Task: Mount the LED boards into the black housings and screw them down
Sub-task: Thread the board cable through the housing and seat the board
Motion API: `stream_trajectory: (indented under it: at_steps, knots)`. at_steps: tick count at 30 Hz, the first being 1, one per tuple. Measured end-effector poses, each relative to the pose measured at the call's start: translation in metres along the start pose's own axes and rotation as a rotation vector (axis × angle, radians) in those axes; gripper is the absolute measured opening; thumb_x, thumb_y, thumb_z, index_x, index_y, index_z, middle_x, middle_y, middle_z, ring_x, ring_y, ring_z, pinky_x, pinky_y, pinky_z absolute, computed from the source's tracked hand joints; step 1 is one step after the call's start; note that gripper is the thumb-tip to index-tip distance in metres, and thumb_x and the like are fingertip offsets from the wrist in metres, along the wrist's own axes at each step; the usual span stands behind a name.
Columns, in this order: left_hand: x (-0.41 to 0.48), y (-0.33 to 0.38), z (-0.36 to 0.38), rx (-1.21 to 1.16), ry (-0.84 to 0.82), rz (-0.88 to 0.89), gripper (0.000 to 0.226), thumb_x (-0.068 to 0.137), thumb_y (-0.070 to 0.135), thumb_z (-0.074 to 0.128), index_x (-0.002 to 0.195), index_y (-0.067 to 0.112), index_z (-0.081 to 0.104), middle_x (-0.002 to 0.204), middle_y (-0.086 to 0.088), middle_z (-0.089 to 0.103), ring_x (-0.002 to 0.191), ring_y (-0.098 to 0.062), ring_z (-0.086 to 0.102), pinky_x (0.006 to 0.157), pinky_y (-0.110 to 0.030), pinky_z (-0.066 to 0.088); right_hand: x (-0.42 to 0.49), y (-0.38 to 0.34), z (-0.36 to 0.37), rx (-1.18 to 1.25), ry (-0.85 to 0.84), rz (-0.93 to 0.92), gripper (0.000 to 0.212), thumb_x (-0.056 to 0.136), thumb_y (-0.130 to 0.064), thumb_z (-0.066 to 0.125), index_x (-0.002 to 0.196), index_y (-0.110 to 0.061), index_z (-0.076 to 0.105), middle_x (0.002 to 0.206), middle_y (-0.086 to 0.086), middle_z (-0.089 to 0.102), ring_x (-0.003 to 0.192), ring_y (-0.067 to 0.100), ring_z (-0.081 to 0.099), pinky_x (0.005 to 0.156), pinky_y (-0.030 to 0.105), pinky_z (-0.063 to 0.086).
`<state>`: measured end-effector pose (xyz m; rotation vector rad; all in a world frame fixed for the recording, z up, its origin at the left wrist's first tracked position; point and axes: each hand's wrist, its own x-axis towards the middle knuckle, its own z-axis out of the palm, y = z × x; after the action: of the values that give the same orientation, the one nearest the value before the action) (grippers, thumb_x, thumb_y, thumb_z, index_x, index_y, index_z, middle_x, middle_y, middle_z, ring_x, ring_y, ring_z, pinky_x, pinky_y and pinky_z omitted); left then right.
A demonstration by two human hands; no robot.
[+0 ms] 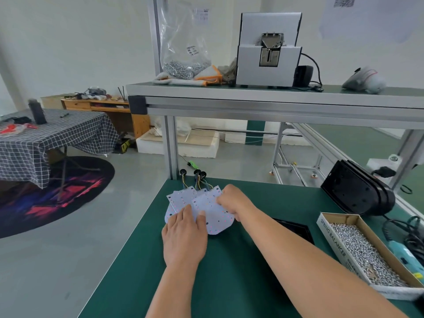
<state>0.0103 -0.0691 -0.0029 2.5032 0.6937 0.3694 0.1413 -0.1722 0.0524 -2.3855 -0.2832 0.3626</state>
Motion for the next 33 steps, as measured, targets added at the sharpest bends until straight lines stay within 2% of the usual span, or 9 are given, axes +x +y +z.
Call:
stream_trajectory:
  at_steps: [7,10,12,15,19,22,26,30,33]
  knots:
    - [-0.002,0.001,-0.001,0.054,0.014,0.031,0.041,0.111,0.040,0.028,0.140,0.031,0.055,0.156,0.014,0.049,0.146,-0.015,0.035,0.118,-0.036,0.029,-0.001,0.025,-0.028,0.219,0.017,0.089,0.029,0.092,0.001,0.049,0.074,-0.015,0.034,0.075,0.005,0.029,0.065,0.021,0.025,0.056,0.028,0.018]
    - [-0.002,0.000,-0.001,0.098,-0.001,0.037,0.045,0.110,0.042,0.035,0.152,0.031,0.047,0.164,0.013,0.039,0.152,-0.017,0.030,0.122,-0.036,0.026,-0.007,0.031,-0.032,0.244,-0.008,0.056,0.021,0.089,0.003,0.050,0.076,-0.010,0.039,0.078,0.010,0.033,0.070,0.023,0.030,0.062,0.033,0.023]
    - [-0.001,0.000,-0.001,0.114,0.012,0.014,0.048,0.110,0.040,0.038,0.157,0.028,0.041,0.165,0.010,0.036,0.152,-0.020,0.028,0.122,-0.037,0.026,-0.014,0.033,-0.030,0.192,-0.031,0.018,0.005,0.091,0.002,0.046,0.092,0.000,0.050,0.090,0.016,0.047,0.079,0.026,0.042,0.069,0.035,0.031]
    - [0.001,-0.001,-0.004,0.086,0.063,-0.062,0.046,0.110,0.027,0.044,0.156,0.024,0.041,0.159,0.004,0.043,0.145,-0.026,0.033,0.116,-0.038,0.031,-0.021,0.036,-0.023,0.069,-0.044,-0.034,0.025,0.094,-0.001,0.042,0.115,0.003,0.055,0.106,0.019,0.059,0.089,0.027,0.051,0.075,0.034,0.036]
    - [0.003,0.000,-0.009,0.046,0.075,-0.157,0.051,0.108,0.020,0.049,0.158,0.024,0.041,0.155,-0.004,0.047,0.140,-0.030,0.036,0.113,-0.040,0.032,-0.030,0.031,-0.016,-0.150,-0.110,-0.090,0.018,0.095,0.001,0.039,0.101,-0.004,0.055,0.094,0.014,0.058,0.077,0.026,0.049,0.066,0.031,0.036]
    - [0.003,0.001,-0.010,0.028,0.079,-0.191,0.055,0.106,0.019,0.053,0.159,0.024,0.041,0.153,-0.008,0.048,0.140,-0.033,0.036,0.116,-0.043,0.031,-0.033,0.028,-0.007,-0.304,-0.157,-0.109,0.021,0.093,0.007,0.042,0.101,0.001,0.060,0.096,0.019,0.061,0.079,0.027,0.051,0.067,0.034,0.038]
    - [0.005,0.000,-0.011,-0.125,0.101,-0.205,0.062,0.101,0.014,0.059,0.159,0.023,0.040,0.146,-0.013,0.052,0.134,-0.036,0.041,0.113,-0.046,0.032,-0.036,0.024,-0.005,-0.386,-0.132,-0.138,0.025,0.093,0.005,0.043,0.114,0.002,0.057,0.105,0.020,0.065,0.081,0.030,0.056,0.067,0.034,0.041]
    - [0.003,-0.002,-0.009,-0.446,0.165,-0.176,0.062,0.101,0.005,0.050,0.158,0.029,0.041,0.144,-0.003,0.041,0.100,-0.028,0.058,0.080,-0.041,0.046,-0.035,0.024,-0.006,-0.394,-0.107,-0.159,0.032,0.099,-0.001,0.042,0.130,0.005,0.047,0.108,0.020,0.062,0.088,0.031,0.055,0.065,0.036,0.038]
    - [0.004,-0.006,-0.010,-0.601,0.243,-0.193,0.058,0.101,0.001,0.042,0.153,0.026,0.049,0.144,-0.002,0.043,0.092,-0.021,0.056,0.077,-0.043,0.047,-0.036,0.024,-0.012,-0.399,-0.107,-0.166,0.037,0.100,-0.003,0.042,0.136,0.005,0.042,0.110,0.020,0.062,0.090,0.031,0.055,0.070,0.037,0.039]
